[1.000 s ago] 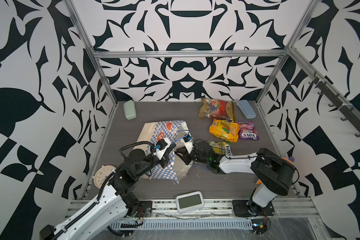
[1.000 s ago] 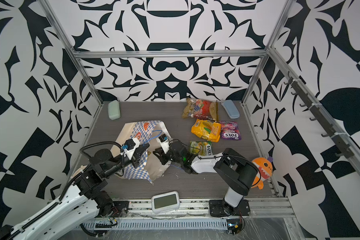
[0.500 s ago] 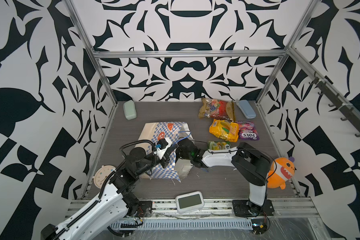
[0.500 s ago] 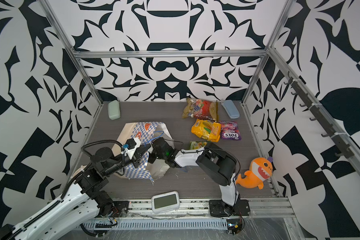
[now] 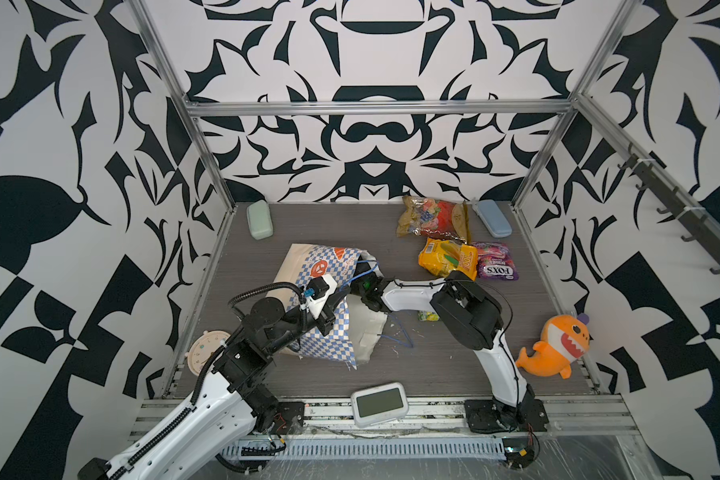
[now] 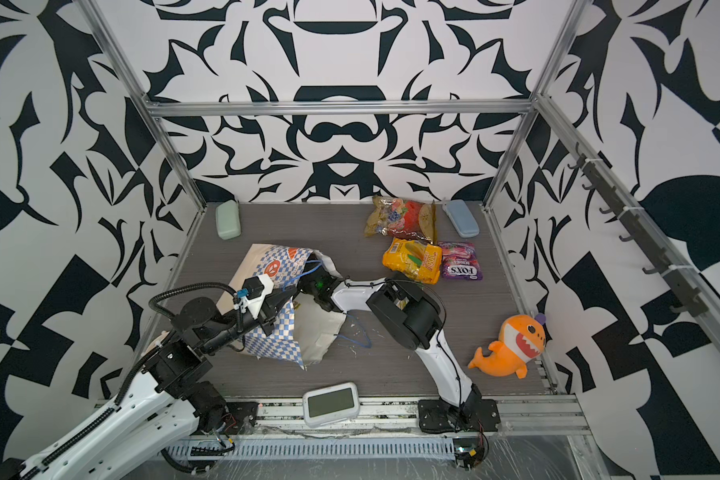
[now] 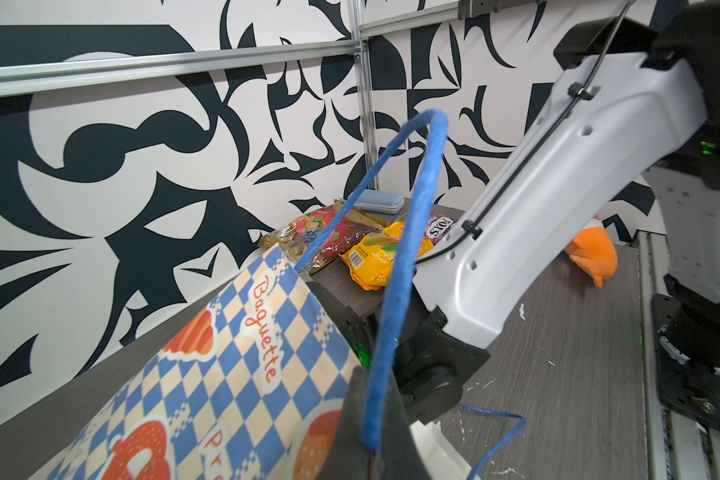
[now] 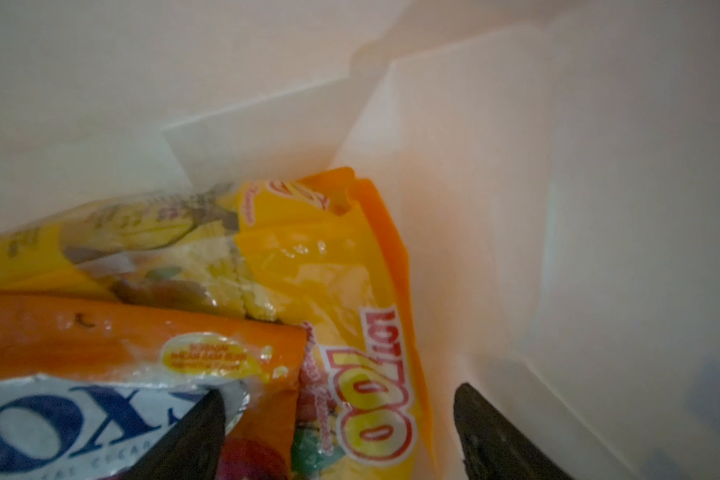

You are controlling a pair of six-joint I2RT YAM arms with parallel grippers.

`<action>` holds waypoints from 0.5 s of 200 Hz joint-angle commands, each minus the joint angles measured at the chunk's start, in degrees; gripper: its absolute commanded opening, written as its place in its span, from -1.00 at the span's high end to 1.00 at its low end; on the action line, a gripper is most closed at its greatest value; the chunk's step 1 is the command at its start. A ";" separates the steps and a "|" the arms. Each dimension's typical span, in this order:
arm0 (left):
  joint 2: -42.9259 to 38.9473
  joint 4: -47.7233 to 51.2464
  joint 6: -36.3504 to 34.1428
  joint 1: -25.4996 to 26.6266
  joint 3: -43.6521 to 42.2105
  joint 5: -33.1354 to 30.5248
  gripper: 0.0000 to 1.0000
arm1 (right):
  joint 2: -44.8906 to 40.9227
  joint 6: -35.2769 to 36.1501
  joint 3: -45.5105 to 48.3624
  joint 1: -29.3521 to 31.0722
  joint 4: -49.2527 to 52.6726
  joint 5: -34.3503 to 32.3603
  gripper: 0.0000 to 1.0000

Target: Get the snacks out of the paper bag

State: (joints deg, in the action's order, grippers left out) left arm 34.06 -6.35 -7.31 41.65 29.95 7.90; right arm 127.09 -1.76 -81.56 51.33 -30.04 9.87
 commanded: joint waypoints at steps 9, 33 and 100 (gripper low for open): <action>-1.42 -3.22 0.46 0.63 -0.32 3.27 1.00 | 2.91 -5.52 -6.76 -0.32 0.95 -0.76 -0.23; -1.38 -3.71 0.38 0.63 -0.51 2.83 1.00 | 6.55 -8.74 -10.84 -0.31 3.44 1.47 0.20; -3.57 -5.29 -0.01 0.54 -3.61 -3.92 1.00 | -0.70 -11.08 2.08 -0.33 -6.13 8.94 0.98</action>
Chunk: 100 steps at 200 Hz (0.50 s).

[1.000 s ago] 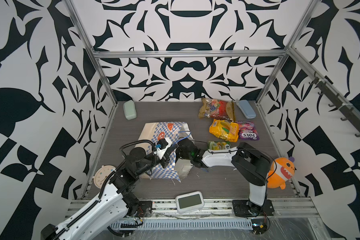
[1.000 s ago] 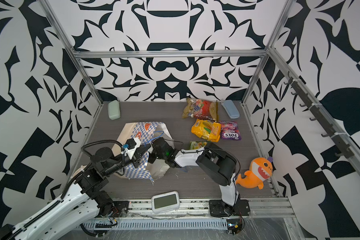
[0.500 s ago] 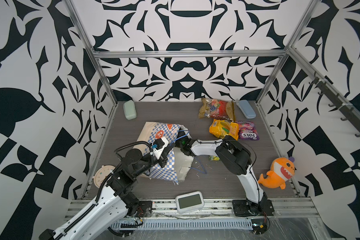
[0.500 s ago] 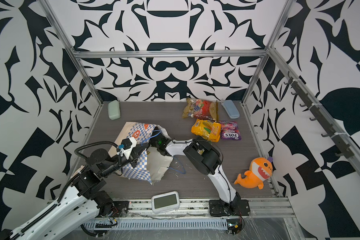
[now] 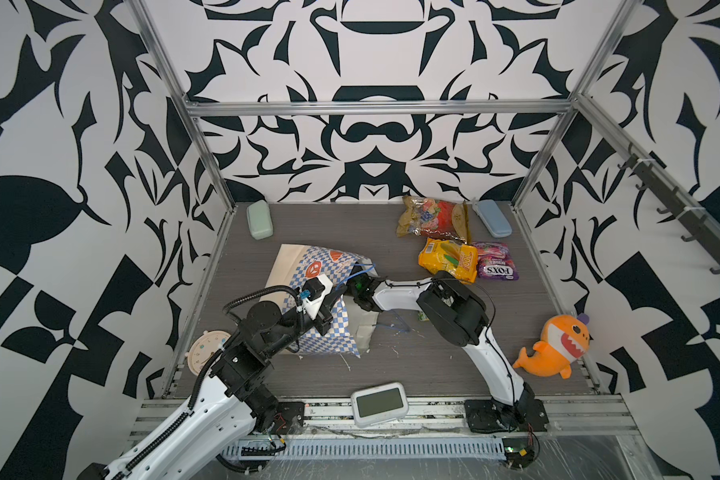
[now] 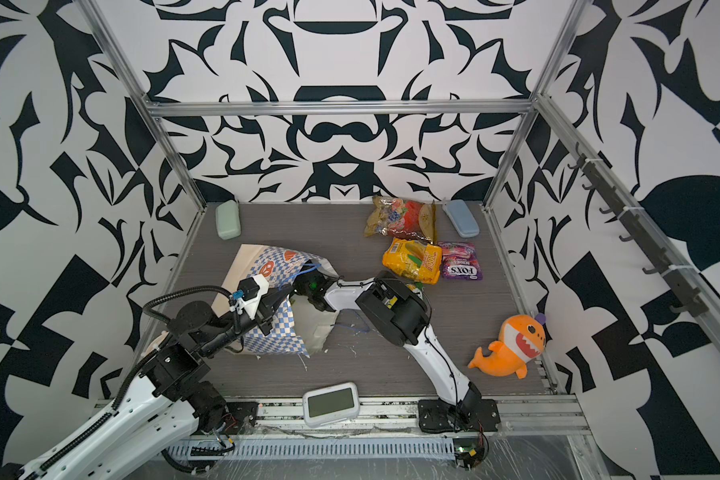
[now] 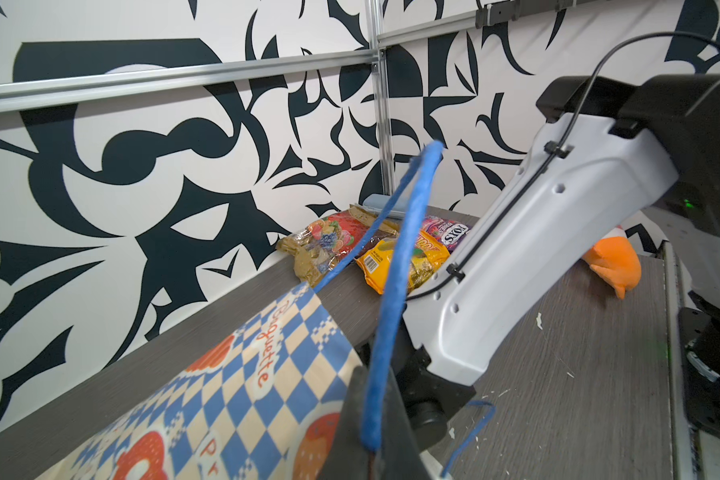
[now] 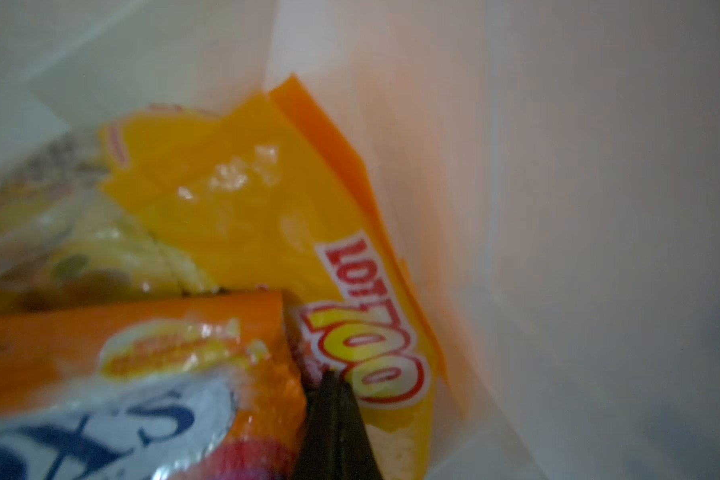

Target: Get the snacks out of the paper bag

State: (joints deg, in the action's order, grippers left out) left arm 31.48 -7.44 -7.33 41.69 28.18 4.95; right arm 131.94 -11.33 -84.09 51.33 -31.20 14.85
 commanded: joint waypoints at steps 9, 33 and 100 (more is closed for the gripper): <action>-0.79 -4.55 -0.11 0.45 -2.29 -1.59 1.00 | -7.22 -1.50 6.88 -0.27 -5.76 5.33 1.00; -0.28 -5.30 -0.08 0.50 -3.19 -2.14 1.00 | -10.91 -2.79 13.22 -0.35 -9.44 6.68 1.00; -3.12 -4.13 -0.17 0.51 -4.13 -2.71 1.00 | -19.03 -6.85 24.39 -0.31 -16.82 8.78 1.00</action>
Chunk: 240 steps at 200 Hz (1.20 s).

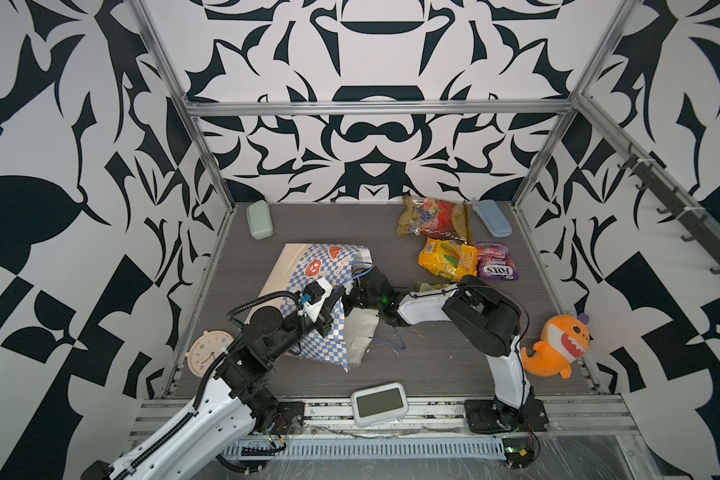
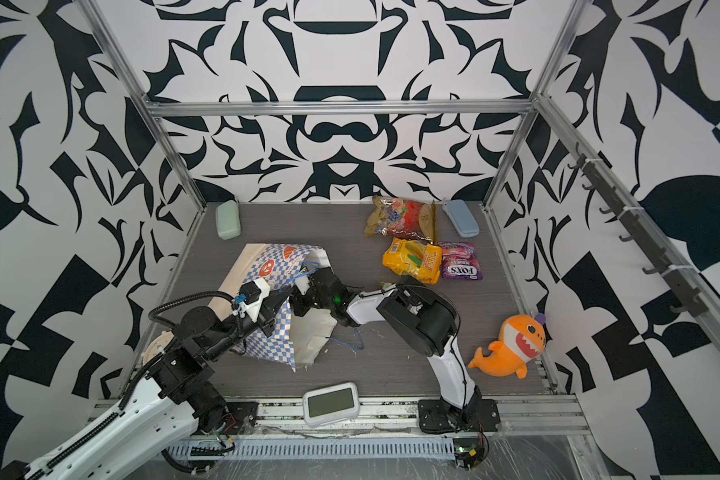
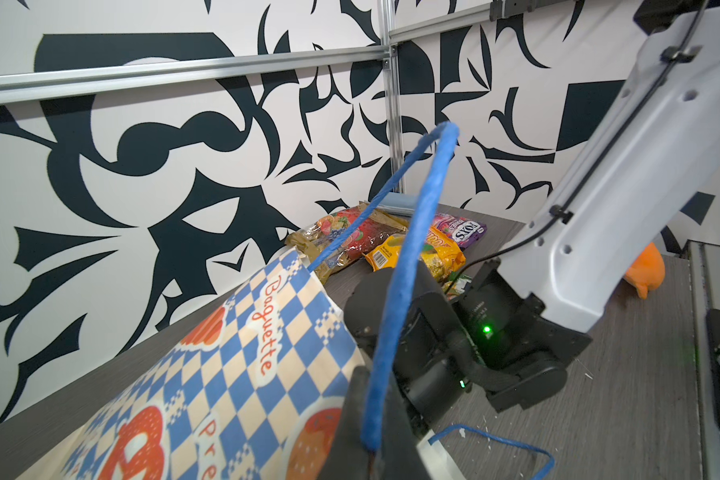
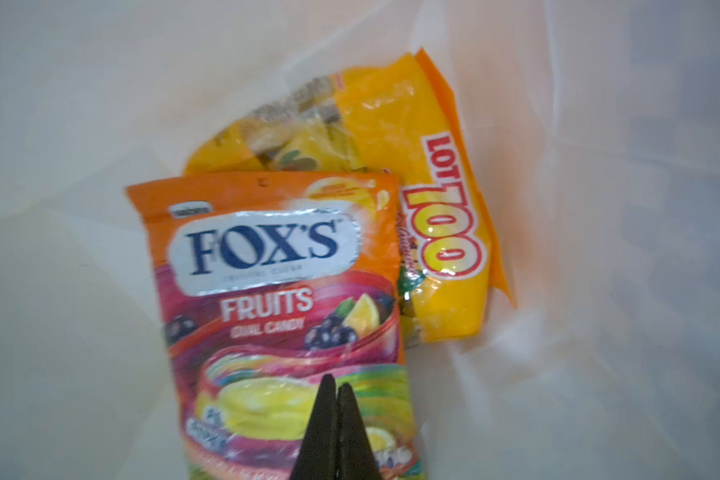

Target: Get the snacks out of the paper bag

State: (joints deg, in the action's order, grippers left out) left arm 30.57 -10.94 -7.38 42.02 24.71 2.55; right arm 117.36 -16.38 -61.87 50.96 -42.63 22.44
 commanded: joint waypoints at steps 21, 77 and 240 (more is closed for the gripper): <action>-4.60 0.39 -0.46 0.03 -0.87 -0.37 1.00 | -7.12 -1.38 4.93 0.43 -5.89 1.09 1.00; -3.62 2.66 -1.04 -0.36 0.49 -0.61 1.00 | -11.89 0.21 14.46 2.60 -11.65 0.20 1.00; 0.95 2.72 -0.89 -1.32 2.89 2.94 1.00 | 1.13 -1.33 -3.11 1.26 -6.60 -15.82 -0.40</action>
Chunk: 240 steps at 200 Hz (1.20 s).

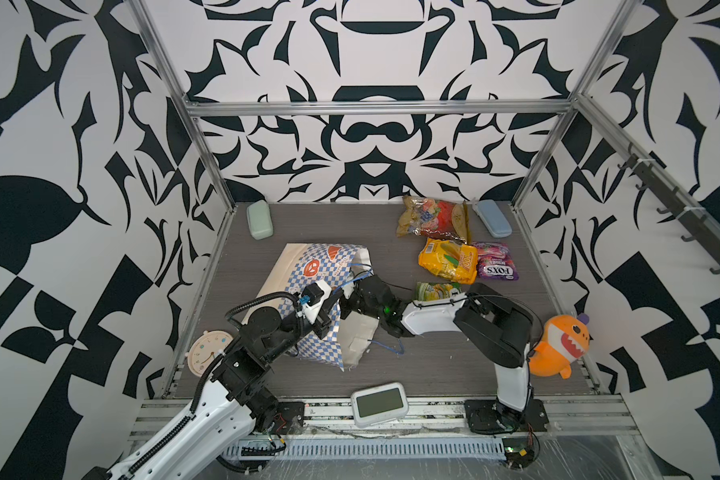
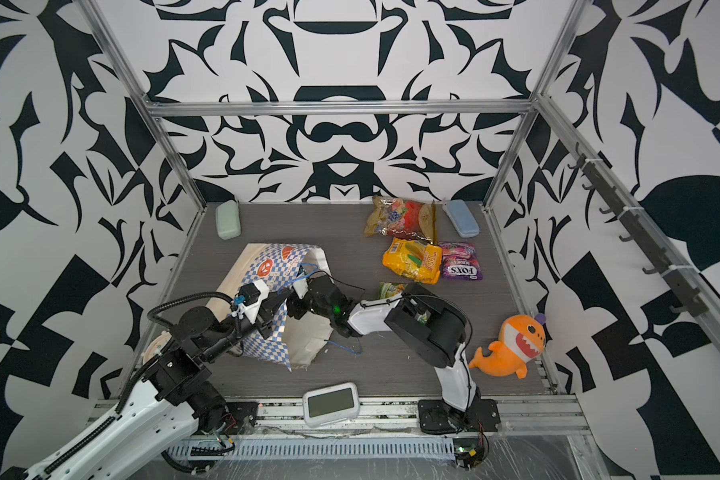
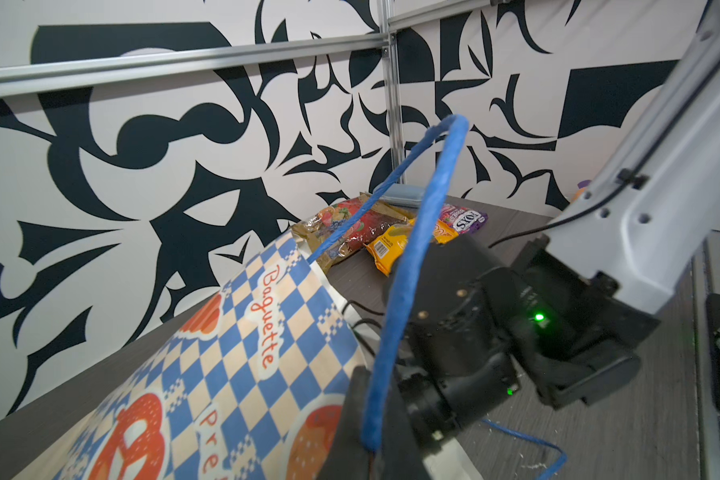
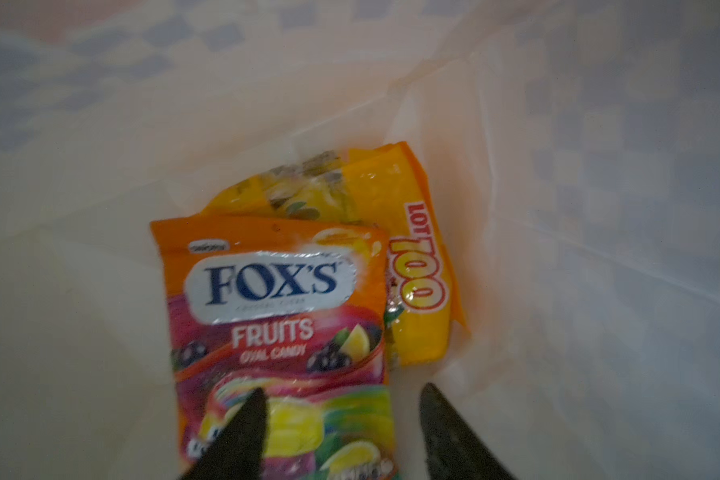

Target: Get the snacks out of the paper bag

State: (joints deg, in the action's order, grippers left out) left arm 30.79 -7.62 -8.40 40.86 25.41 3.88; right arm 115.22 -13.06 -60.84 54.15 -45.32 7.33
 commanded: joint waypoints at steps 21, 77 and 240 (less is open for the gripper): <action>1.07 -1.63 0.15 -0.26 1.67 1.69 1.00 | 8.07 -6.49 -8.72 -2.55 -4.71 1.29 -0.48; 0.66 -2.38 0.05 -0.34 1.40 2.14 1.00 | 18.97 -9.73 -22.00 -2.74 -1.27 9.29 -0.42; -0.40 -5.31 -0.60 -0.61 -1.53 -0.69 1.00 | 15.69 -8.46 -17.56 0.18 4.00 17.63 1.00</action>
State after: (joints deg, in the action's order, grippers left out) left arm 31.03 -8.86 -8.45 40.40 24.67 3.46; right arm 135.90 -21.89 -82.13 54.00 -40.42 24.27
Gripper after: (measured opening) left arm 0.045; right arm 0.050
